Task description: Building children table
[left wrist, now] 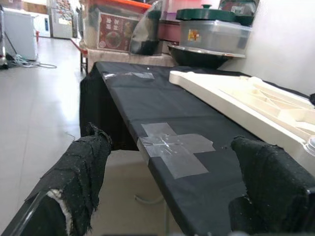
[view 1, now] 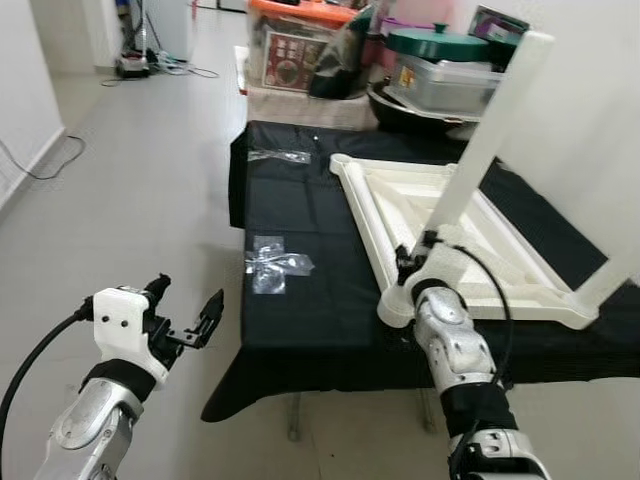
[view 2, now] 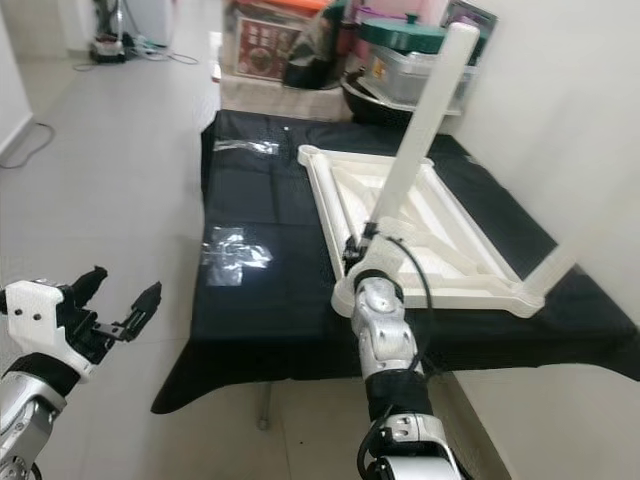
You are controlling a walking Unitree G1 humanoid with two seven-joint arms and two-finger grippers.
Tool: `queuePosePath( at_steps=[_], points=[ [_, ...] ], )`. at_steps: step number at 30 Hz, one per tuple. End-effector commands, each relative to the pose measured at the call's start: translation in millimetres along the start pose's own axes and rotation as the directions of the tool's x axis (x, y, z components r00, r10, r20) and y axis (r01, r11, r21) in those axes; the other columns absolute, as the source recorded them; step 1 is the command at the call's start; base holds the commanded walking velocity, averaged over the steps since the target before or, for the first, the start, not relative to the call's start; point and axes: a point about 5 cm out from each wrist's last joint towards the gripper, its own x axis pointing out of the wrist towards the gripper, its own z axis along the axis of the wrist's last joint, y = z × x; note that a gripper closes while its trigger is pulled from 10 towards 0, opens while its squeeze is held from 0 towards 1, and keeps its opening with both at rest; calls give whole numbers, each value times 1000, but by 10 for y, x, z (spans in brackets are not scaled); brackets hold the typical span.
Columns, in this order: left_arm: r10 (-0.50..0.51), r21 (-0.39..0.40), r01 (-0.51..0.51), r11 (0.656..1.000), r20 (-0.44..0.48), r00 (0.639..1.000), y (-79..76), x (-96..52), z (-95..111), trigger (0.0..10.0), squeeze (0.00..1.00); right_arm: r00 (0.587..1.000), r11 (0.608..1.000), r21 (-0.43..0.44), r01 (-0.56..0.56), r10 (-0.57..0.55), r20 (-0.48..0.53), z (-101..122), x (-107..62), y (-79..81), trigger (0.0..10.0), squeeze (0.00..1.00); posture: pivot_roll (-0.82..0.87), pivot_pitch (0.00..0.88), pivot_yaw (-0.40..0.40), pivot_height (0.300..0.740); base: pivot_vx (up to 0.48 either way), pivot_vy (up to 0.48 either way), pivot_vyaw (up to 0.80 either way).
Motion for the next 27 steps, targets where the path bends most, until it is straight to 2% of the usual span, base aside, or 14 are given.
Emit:
queuePosePath(
  at_steps=[1,2,5,7,9,12,16,17,18,19,23,25,26,27],
  points=[
    [-13,-5,13,1000,-6,1000,-30,6,-12,10000,0,982,986,39,-164,159,104,191,41,141,10000,1000,148,0,-176,740,0,0,0],
    [-13,-6,13,1000,-6,1000,-30,4,-12,10000,0,939,946,45,-322,313,145,291,53,253,10000,94,148,0,-176,740,0,0,0],
    [-14,-7,14,1000,-6,1000,-31,7,-12,10000,0,901,912,35,-409,397,175,382,49,320,10000,0,141,0,-171,740,0,0,0],
    [-17,-9,17,1000,-5,1000,-30,12,-12,10000,0,810,828,-22,-561,554,189,528,1,377,10000,0,140,0,-169,740,0,0,0],
    [-22,-11,22,1000,-6,1000,-32,21,-15,10000,0,676,686,-119,-717,727,119,517,-55,357,10000,0,142,0,-169,740,0,0,0],
    [-24,-11,24,1000,-6,1000,-32,25,-16,10000,0,628,633,-132,-763,774,83,486,-73,337,10000,0,145,0,-173,740,0,0,0],
    [-21,-9,21,1000,-6,1000,-23,25,-17,10000,0,456,450,-109,-886,889,-32,262,-171,338,10000,0,152,0,-177,740,0,0,0],
    [-19,-8,19,1000,-6,1000,-23,24,-17,10000,0,446,439,-110,-892,894,-45,201,-175,362,8627,0,161,0,-183,740,0,0,0],
    [-17,-7,17,1000,-6,1000,-23,23,-17,10000,0,473,466,-112,-878,879,-52,147,-151,389,5333,0,161,0,-183,740,0,0,0],
    [-15,-6,15,1000,-6,1000,-21,19,-18,10000,0,528,519,-120,-846,847,-62,101,-105,409,314,0,166,0,-184,740,0,0,0],
    [-13,-6,13,1000,-7,1000,-19,16,-19,10000,0,581,570,-129,-811,810,-73,58,-59,423,0,0,166,0,-184,740,0,0,0],
    [-14,-5,14,1000,-10,1000,-18,8,-23,10000,0,934,934,-54,-352,347,-89,-20,201,99,0,0,165,0,-175,740,0,0,0],
    [-17,-6,17,1000,-12,1000,-20,6,-24,10000,0,990,998,-49,-24,17,-143,-126,221,-171,0,0,160,0,-170,740,0,0,0],
    [-17,-6,17,1000,-12,1000,-20,6,-24,10000,0,990,998,-49,-24,17,-143,-126,221,-171,0,0,160,0,-170,740,0,0,0]
  ],
)
